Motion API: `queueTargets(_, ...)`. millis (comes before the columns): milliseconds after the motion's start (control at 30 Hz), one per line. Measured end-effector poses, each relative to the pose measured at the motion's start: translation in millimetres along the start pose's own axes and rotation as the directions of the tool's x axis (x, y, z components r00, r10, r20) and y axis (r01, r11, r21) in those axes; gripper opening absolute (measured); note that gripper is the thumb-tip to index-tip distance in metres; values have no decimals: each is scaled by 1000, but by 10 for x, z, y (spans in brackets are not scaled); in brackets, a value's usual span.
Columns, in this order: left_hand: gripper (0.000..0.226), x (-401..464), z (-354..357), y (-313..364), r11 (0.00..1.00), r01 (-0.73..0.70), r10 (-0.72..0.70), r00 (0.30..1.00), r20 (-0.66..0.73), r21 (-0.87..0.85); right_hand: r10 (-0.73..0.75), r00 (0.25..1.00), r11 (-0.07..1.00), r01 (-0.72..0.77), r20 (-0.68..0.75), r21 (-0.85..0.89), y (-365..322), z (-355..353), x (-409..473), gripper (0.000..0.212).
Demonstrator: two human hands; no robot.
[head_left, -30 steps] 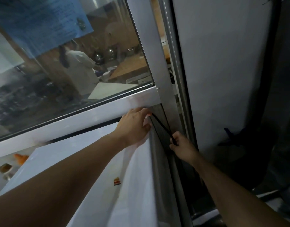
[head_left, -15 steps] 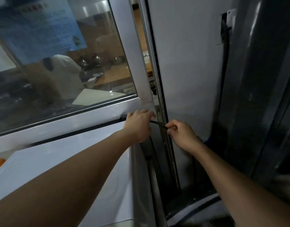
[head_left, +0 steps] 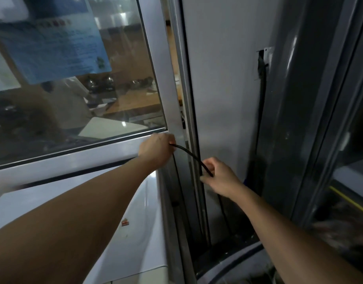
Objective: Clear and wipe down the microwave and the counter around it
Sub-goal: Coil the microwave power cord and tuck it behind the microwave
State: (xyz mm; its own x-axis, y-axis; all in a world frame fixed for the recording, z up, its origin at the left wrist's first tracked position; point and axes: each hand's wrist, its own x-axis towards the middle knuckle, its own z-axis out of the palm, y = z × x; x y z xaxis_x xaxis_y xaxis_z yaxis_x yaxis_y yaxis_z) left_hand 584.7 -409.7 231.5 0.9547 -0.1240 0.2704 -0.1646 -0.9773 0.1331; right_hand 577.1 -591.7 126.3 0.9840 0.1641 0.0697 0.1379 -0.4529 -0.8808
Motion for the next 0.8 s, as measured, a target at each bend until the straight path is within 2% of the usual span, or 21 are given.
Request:
queueTargets(100,16,36,-98,-73,993,43,-47,998,-40,-113,37,998,999,-38,50,12,197,46,-56,31)
queueTargets(167,16,52,-128,-126,983,54,-67,995,-73,-175,41,999,999,-41,26,-14,284,107,-77,13)
queueTargets(300,14,32,-138,-186,978,58,-83,989,-121,-202,33,991,999,-33,-127,6,285,104,-98,24)
queueTargets(433,13,3,-227,-72,994,-68,54,984,-172,-81,-50,970,997,35,-239,-69,-5,-107,-144,26)
queueTargets(633,15,-82,-553,433,934,-358,350,912,-213,3,-118,963,993,116,-242,-21,-765,-475,-286,25)
queueTargets(700,14,-105,-683,543,924,-383,377,907,-188,6,-154,957,988,143,-245,-63,-959,-555,-359,25)
queueTargets(800,14,-134,-875,571,938,-344,345,921,-182,38,-163,960,981,133,-227,-141,-1064,-663,-493,14)
